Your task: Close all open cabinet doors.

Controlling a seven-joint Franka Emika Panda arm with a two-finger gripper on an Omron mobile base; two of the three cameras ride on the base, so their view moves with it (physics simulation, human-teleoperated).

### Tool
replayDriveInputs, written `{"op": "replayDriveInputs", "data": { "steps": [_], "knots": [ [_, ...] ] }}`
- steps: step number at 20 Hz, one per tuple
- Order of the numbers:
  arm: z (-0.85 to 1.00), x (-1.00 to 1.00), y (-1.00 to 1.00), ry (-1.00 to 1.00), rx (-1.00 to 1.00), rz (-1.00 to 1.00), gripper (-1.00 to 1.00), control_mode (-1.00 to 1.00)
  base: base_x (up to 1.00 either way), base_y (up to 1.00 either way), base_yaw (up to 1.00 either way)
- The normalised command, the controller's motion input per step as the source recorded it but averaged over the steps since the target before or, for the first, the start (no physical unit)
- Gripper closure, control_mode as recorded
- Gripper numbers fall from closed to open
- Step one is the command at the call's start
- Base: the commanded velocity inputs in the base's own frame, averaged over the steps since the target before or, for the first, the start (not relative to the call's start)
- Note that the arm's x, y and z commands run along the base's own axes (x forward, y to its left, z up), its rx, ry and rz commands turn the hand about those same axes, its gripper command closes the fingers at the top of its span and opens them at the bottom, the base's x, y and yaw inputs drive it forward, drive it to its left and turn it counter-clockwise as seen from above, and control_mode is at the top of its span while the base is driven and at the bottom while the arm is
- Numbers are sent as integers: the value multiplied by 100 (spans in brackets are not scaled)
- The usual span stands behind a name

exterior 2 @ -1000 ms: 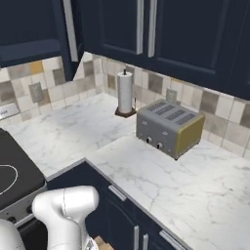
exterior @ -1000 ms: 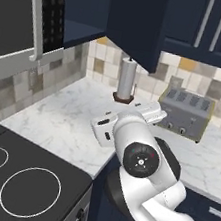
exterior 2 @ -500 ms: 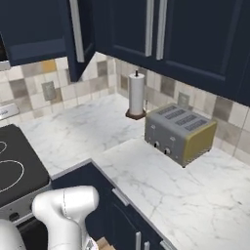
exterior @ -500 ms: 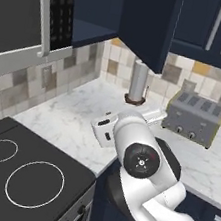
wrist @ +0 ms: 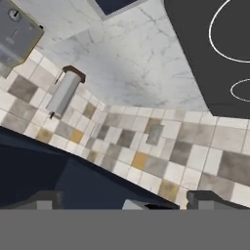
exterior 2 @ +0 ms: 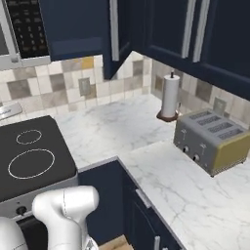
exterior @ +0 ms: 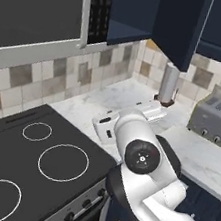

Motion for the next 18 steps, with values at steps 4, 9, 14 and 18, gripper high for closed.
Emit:
{"op": "replayDriveInputs", "data": {
  "steps": [4, 9, 14, 18],
  "knots": [
    [0, 0, 0, 0, 0, 0, -100, 100, -54, 42, 42],
    [0, 0, 0, 0, 0, 0, -100, 100, -22, 15, 38],
    [0, 0, 0, 0, 0, 0, -100, 100, 4, -1, 34],
    [0, 0, 0, 0, 0, 0, -100, 100, 5, -3, 34]
  ]
}}
